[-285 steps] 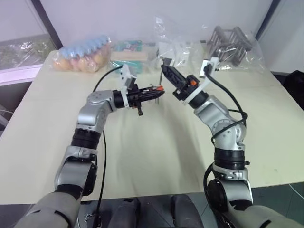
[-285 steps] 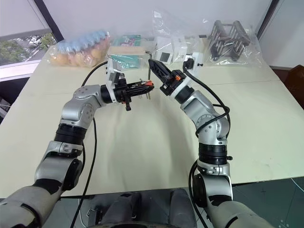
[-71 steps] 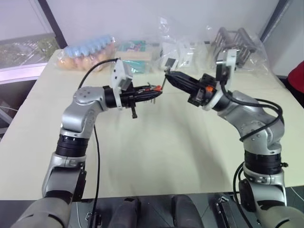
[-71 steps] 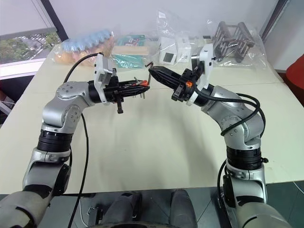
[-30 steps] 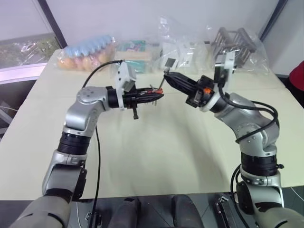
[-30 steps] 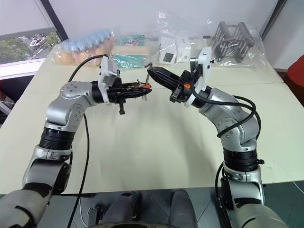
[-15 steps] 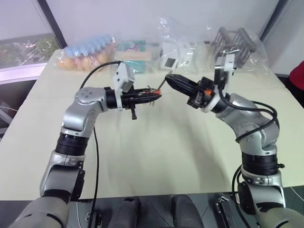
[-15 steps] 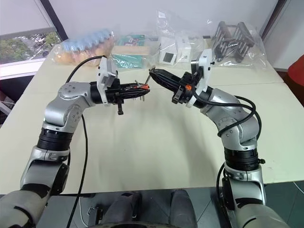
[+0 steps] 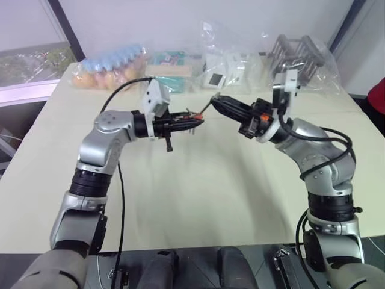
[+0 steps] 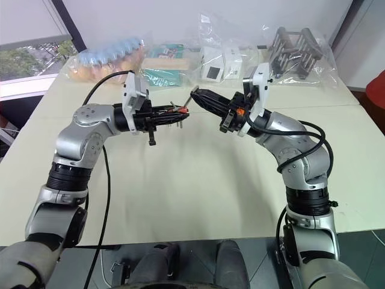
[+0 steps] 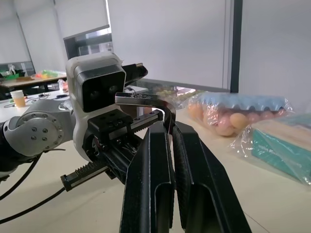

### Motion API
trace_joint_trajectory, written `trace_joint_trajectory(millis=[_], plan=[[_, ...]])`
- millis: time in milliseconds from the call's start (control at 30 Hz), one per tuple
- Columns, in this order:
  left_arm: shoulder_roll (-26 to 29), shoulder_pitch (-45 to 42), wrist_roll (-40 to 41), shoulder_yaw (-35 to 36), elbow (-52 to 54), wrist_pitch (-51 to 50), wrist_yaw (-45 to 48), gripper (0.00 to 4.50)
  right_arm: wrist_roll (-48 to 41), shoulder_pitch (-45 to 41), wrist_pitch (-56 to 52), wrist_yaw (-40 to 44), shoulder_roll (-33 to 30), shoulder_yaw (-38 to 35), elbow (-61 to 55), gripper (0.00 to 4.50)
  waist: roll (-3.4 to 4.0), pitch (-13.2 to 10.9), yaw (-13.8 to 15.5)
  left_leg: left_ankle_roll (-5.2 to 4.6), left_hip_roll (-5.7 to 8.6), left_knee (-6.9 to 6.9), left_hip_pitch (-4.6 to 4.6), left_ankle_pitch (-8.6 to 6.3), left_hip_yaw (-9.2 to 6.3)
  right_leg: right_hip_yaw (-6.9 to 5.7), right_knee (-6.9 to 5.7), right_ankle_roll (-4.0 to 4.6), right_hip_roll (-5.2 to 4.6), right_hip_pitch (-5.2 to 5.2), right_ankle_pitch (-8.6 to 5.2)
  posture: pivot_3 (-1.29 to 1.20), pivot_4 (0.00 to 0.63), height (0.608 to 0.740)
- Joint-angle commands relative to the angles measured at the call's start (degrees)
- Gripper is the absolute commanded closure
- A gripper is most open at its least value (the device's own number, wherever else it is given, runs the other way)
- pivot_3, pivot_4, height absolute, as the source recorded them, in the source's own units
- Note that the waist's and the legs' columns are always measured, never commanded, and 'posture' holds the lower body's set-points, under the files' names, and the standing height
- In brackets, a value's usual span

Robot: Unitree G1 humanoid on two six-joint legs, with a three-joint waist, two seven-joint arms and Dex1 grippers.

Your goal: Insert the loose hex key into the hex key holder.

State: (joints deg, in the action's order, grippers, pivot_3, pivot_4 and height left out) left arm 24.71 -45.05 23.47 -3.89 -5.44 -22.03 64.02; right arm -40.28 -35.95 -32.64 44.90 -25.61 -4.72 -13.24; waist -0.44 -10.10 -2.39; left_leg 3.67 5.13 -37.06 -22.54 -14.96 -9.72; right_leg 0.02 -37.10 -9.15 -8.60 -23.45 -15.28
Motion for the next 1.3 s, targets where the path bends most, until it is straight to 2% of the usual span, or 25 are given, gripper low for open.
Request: trace_joint_trajectory(millis=[33, 300, 600, 700, 800, 900, 1067, 1200, 1300], plan=[[-0.62, -1.7, 0.94, 0.21, 2.23, 1.28, 0.08, 4.5, 1.59, -1.05, 0.51, 1.37, -0.3, 2.21, 0.57, 4.46, 0.0, 0.0, -0.01, 0.0, 0.0, 0.0, 0.0, 0.0, 0.0, 0.0, 0.0, 0.0, 0.0, 0.0, 0.0, 0.0, 0.15, 0.74], [-1.38, -1.91, 0.19, -0.25, 1.4, 2.35, 0.26, 4.5, 3.49, -2.78, 1.95, 3.75, 0.97, 5.24, 2.76, 4.46, -0.01, -0.01, -0.03, 0.01, 0.0, 0.01, 0.0, 0.01, 0.0, 0.0, 0.0, 0.0, 0.0, -0.01, 0.0, 0.0, 0.15, 0.74], [-1.44, -2.14, 0.62, 0.5, 0.93, 2.32, -0.85, 4.5, 4.1, -2.57, 2.04, 3.26, 2.36, 5.01, 3.2, 4.46, -0.01, -0.01, -0.03, 0.01, 0.0, 0.0, 0.0, 0.01, 0.0, 0.0, 0.0, 0.0, 0.0, 0.0, 0.0, 0.0, 0.15, 0.74], [-1.3, -1.62, 0.49, 0.43, 0.83, 2.32, -0.84, 4.5, 3.77, -3.11, 2.21, 1.93, 3.21, 3.53, 3.29, 3.54, -0.01, -0.01, -0.03, 0.02, 0.0, 0.01, 0.0, 0.01, -0.01, 0.0, 0.0, 0.0, 0.0, -0.01, 0.0, 0.0, 0.15, 0.74], [-1.08, -0.93, 0.3, 0.51, 0.13, 2.33, -0.81, 4.5, 3.25, -3.38, 1.24, 0.98, 2.58, 2.22, 1.77, 2.02, -0.01, -0.01, 0.01, 0.02, 0.0, 0.01, 0.0, 0.01, -0.01, 0.0, 0.0, 0.0, 0.0, -0.01, 0.0, 0.0, 0.15, 0.74], [-1.02, -0.56, 0.39, 0.65, -0.32, 2.16, -0.87, 4.5, 3.31, -1.71, -0.67, 3.53, -0.97, 3.82, -1.92, 0.47, -0.01, -0.01, 0.17, 0.01, 0.01, 0.0, 0.0, 0.01, -0.01, 0.0, 0.01, 0.0, -0.01, 0.0, 0.0, 0.0, 0.15, 0.74], [-0.95, 0.12, 0.48, 0.57, -0.27, 1.92, -0.92, 4.5, 1.2, 1.36, -3.97, 4.99, -4.45, 3.99, -6.52, 0.47, -0.01, -0.01, 0.13, 0.0, 0.01, 0.01, 0.0, 0.0, 0.0, 0.0, 0.02, 0.0, 0.0, 0.0, 0.0, 0.0, 0.15, 0.74], [-2.78, 1.86, 5.87, 3.62, 1.97, -9.78, -7.28, 4.5, 2.41, 5.42, -4.42, 8.41, -10.78, 3.39, -8.89, 0.47, -0.03, -0.02, 0.29, -0.38, 0.01, -0.02, 0.0, -0.22, 0.0, 0.0, 0.04, -0.01, 0.0, 0.02, -0.01, 0.0, 0.15, 0.74], [-2.6, 4.25, 7.72, 4.09, 4.88, -15.03, -9.74, 4.5, 2.9, 6.68, -3.83, 9.12, -12.79, 3.11, -8.87, 0.47, -0.03, -0.02, 0.03, -0.39, 0.0, -0.04, 0.0, -0.22, 0.0, 0.0, 0.02, -0.02, 0.0, 0.03, -0.01, 0.0, 0.15, 0.74]])
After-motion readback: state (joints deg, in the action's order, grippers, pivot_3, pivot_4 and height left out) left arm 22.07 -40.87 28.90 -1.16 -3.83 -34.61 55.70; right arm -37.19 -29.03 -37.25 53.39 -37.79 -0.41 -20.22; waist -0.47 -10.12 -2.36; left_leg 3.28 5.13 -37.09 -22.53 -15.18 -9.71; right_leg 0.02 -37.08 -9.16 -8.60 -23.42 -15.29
